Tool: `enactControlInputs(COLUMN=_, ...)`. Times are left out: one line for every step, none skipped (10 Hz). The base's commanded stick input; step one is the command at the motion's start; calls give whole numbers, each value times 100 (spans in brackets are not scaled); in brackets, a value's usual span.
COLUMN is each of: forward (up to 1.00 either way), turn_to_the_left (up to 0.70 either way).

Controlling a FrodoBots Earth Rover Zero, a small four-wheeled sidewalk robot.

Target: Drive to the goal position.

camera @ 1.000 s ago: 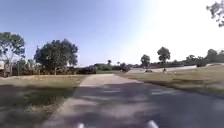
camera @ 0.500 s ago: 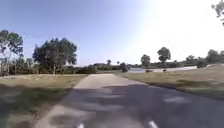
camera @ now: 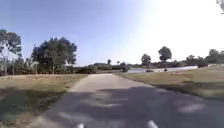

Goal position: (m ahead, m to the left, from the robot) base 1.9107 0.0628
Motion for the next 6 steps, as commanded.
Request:
enactControlInputs(forward=100, turn_to_the_left=3)
enactControlInputs(forward=100, turn_to_the_left=3)
enactControlInputs(forward=100, turn_to_the_left=3)
enactControlInputs(forward=100, turn_to_the_left=3)
enactControlInputs(forward=100, turn_to_the_left=3)
enactControlInputs(forward=100, turn_to_the_left=11)
